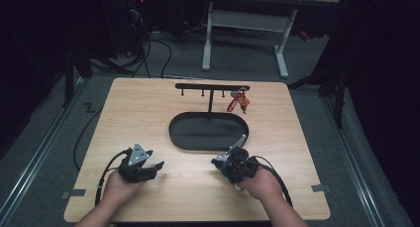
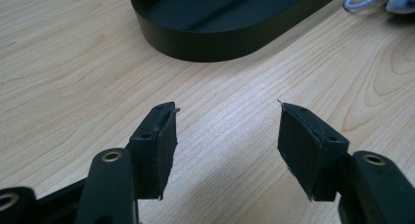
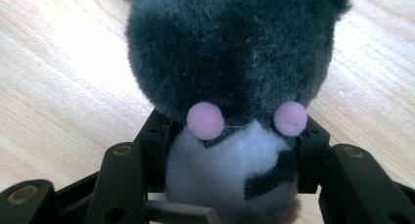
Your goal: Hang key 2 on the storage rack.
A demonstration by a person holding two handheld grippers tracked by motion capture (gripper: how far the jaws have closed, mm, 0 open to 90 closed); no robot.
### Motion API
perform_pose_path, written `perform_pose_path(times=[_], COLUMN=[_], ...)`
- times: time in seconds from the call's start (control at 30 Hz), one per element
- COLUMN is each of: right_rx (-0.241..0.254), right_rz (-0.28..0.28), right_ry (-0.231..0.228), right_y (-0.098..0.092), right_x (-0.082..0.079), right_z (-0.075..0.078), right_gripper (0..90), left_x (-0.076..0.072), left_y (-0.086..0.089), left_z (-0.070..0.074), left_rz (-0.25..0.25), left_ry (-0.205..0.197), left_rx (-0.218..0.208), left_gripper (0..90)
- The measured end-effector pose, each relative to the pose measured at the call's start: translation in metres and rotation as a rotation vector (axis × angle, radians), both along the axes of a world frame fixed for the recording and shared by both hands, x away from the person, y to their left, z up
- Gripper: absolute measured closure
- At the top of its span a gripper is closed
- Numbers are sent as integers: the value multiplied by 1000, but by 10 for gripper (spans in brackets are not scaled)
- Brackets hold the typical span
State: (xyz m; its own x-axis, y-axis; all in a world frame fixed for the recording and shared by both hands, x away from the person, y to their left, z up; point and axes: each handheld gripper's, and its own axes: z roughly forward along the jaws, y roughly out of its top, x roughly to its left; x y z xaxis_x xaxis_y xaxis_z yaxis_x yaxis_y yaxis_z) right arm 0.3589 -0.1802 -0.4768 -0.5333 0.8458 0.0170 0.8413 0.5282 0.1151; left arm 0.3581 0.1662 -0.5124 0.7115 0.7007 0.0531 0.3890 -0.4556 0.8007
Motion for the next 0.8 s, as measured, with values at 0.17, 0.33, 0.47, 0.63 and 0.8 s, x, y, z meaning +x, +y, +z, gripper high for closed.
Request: perform_pose_path(times=[0.17,0.33,0.47,0.63,0.8], right_rx=[9,26,28,32,35], right_rz=[-11,-28,-30,-34,-62], right_ry=[-11,-24,-22,-10,9], right_y=[0,-3,-5,-7,-7], right_x=[1,1,2,3,2], right_z=[16,29,35,41,47], right_gripper=[475,474,474,474,474], left_x=[-1,-1,-2,-2,-2], left_y=[1,1,0,0,-1], left_z=[1,1,0,-1,-1], left_rz=[-6,-9,-14,-16,-19], left_ry=[-3,-7,-7,-4,-2], left_rx=[0,-7,-6,2,7], left_gripper=[398,397,396,396,396])
